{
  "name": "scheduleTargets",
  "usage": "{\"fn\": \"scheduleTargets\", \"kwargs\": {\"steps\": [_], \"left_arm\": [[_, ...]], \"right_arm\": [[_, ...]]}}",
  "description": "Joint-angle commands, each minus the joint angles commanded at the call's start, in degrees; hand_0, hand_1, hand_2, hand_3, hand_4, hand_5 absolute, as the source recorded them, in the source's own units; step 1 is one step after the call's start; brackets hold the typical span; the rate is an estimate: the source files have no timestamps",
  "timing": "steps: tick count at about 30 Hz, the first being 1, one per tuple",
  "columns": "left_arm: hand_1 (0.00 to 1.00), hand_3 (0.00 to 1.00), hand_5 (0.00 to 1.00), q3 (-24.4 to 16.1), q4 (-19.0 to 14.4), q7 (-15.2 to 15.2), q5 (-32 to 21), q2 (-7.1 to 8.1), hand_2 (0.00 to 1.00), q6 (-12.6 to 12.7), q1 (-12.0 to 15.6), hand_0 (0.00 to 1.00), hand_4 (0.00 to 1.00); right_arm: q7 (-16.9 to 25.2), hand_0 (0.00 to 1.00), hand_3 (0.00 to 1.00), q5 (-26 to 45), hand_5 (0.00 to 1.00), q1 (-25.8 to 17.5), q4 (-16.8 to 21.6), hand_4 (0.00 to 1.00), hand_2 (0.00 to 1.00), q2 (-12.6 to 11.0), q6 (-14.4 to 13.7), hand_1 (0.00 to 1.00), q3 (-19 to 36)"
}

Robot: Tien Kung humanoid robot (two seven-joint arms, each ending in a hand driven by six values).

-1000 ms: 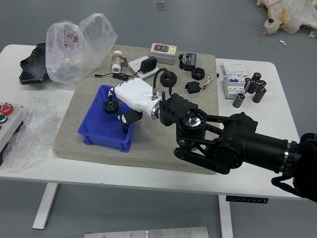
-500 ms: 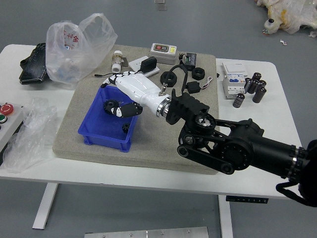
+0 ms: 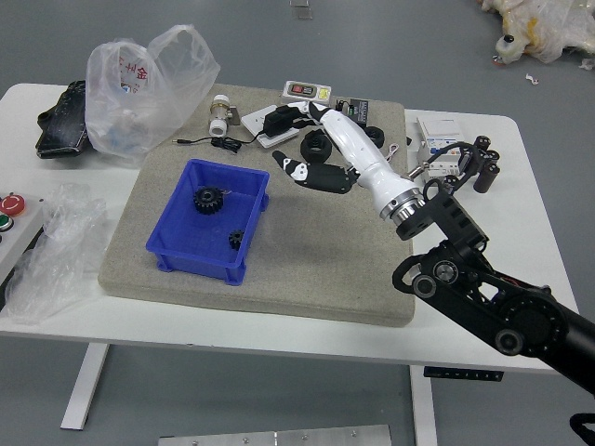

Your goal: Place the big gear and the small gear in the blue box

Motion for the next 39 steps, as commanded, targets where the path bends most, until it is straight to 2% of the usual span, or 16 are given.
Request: {"fn": "scheduleTargets", "kwargs": {"steps": [4,5,9,10,11,16,17,19,22,23,28,29,34,35,39], "left_arm": [[0.665,0.688,0.16,-0.3,0.0,0.11,0.36,-0.14,0.635,-0.06,-0.11,0.644,0.684],[0.665,0.688,0.16,-0.19,0.02,-0.02,0.3,-0.2,0.634,-0.07,-0.21,0.644,0.684],[0.665,0.688,0.16,0.19,0.08,-0.37,-0.02,-0.34,0.634,-0.06,-0.55,0.644,0.684],[0.665,0.688,0.16,0.24,0.09,-0.41,-0.05,-0.34,0.634,-0.06,-0.59,0.644,0.684],[0.666,0.688,0.16,0.27,0.09,-0.44,-0.08,-0.35,0.634,-0.06,-0.62,0.644,0.684],[0.666,0.688,0.16,0.0,0.03,-0.18,0.01,-0.3,0.634,0.02,-0.35,0.644,0.684],[0.665,0.687,0.159,-0.09,0.01,-0.09,0.07,-0.31,0.634,0.01,-0.28,0.644,0.683],[0.665,0.687,0.159,-0.2,-0.02,0.02,0.14,-0.32,0.634,0.03,-0.2,0.644,0.683],[0.665,0.687,0.159,-0.06,-0.03,-0.04,-0.06,-0.34,0.634,0.07,-0.25,0.644,0.683],[0.659,0.687,0.16,0.0,-0.03,-0.08,-0.11,-0.34,0.634,0.08,-0.28,0.644,0.684],[0.659,0.687,0.16,0.11,-0.02,-0.14,-0.23,-0.37,0.634,0.05,-0.35,0.644,0.684],[0.637,0.686,0.16,0.09,-0.02,-0.13,-0.21,-0.36,0.629,0.04,-0.35,0.644,0.684],[0.637,0.686,0.16,0.08,-0.01,-0.06,-0.32,-0.27,0.629,0.04,-0.33,0.644,0.684],[0.62,0.686,0.159,0.06,-0.01,-0.04,-0.3,-0.28,0.626,0.02,-0.33,0.644,0.683],[0.62,0.686,0.159,0.13,-0.01,-0.12,-0.43,-0.29,0.626,0.05,-0.24,0.644,0.683]], "right_arm": [[1.87,0.565,0.786,4.64,0.265,-4.7,-1.22,0.674,0.745,0.75,0.16,0.686,-0.25],[2.29,0.536,0.766,5.99,0.268,-6.03,-1.44,0.679,0.729,1.08,0.32,0.662,-0.23],[3.34,0.536,0.766,7.9,0.268,-8.85,-1.52,0.679,0.729,1.29,0.75,0.662,0.06],[3.51,0.536,0.766,8.06,0.268,-9.19,-1.49,0.679,0.729,1.15,0.82,0.662,0.06],[3.75,0.532,0.716,8.32,0.276,-9.68,-1.42,0.688,0.72,0.86,0.97,0.652,0.06],[4.88,0.532,0.716,9.31,0.276,-11.71,-0.69,0.688,0.72,-0.33,1.47,0.652,1.16],[5.17,0.514,0.671,9.75,0.273,-11.94,-0.62,0.696,0.684,-0.39,1.63,0.623,1.46],[5.81,0.514,0.671,11.02,0.273,-12.25,-0.63,0.696,0.684,-0.4,2.03,0.623,1.9],[7.85,0.514,0.671,15.23,0.273,-12.54,-1.12,0.696,0.684,0.01,3.93,0.623,2.64],[8.52,0.5,0.635,16.55,0.269,-12.61,-1.28,0.703,0.634,0.13,4.59,0.577,2.93],[12.0,0.5,0.635,24.13,0.269,-12.97,-1.84,0.703,0.634,0.39,7.36,0.577,4.56],[12.51,0.495,0.608,25.55,0.261,-13.04,-1.87,0.712,0.532,0.33,7.74,0.511,4.81],[14.46,0.495,0.608,31.47,0.261,-13.41,-2.16,0.712,0.532,0.04,9.8,0.511,5.75],[14.69,0.496,0.594,32.32,0.262,-13.44,-2.2,0.723,0.385,0.02,10.13,0.431,5.83],[15.83,0.496,0.594,35.67,0.262,-13.56,-2.38,0.723,0.385,0.16,11.88,0.431,6.02]]}}
